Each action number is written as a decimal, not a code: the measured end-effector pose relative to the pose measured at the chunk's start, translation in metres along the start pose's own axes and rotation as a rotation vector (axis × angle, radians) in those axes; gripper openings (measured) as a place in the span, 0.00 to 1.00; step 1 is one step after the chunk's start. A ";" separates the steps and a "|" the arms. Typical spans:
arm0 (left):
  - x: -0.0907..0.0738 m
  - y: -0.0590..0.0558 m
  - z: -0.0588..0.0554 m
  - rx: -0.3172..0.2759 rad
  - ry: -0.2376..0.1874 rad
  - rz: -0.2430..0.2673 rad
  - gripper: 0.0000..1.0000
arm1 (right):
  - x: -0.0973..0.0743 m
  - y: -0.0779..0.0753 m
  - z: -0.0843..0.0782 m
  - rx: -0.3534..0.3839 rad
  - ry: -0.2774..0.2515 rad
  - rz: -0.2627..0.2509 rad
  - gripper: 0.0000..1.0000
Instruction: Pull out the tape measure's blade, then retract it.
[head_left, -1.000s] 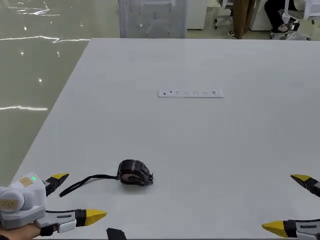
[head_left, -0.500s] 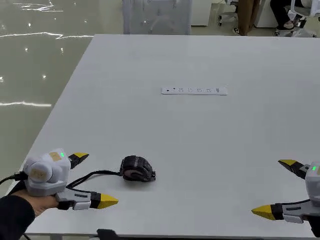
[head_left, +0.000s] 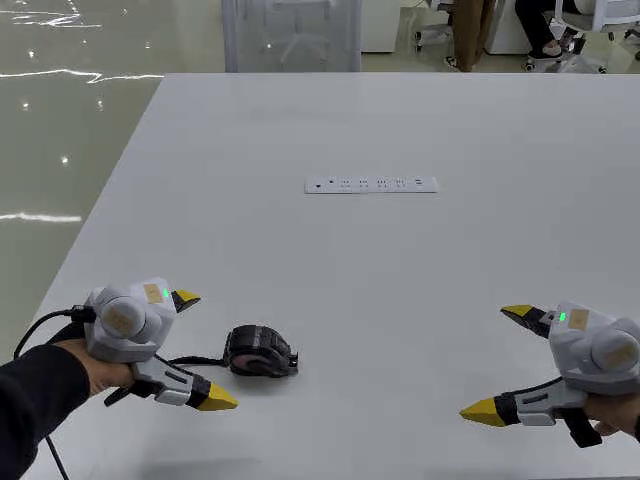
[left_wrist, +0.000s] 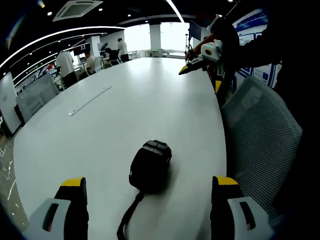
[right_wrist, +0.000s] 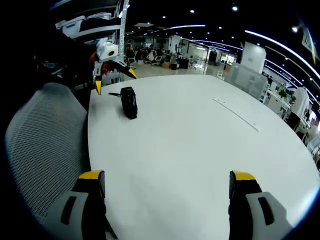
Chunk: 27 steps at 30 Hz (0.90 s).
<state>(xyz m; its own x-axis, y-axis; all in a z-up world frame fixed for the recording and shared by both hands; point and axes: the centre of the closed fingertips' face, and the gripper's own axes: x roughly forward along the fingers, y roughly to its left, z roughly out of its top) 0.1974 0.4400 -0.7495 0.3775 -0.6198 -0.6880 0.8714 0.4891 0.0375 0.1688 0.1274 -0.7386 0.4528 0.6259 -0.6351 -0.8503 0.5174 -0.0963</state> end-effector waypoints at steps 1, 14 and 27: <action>0.002 -0.001 0.001 0.011 0.000 -0.013 1.00 | 0.002 0.000 0.001 -0.003 0.000 0.004 1.00; 0.031 -0.012 0.003 0.126 0.089 -0.094 0.87 | 0.052 0.019 0.022 -0.065 0.005 0.114 0.99; 0.045 -0.015 0.002 0.209 0.182 -0.168 0.65 | 0.099 0.040 0.047 -0.107 0.006 0.196 0.97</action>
<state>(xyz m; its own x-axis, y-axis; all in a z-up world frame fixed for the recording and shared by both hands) 0.2019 0.4036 -0.7796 0.1769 -0.5517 -0.8150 0.9694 0.2409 0.0473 0.1921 0.2375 -0.7688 0.2744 0.7047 -0.6543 -0.9458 0.3208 -0.0511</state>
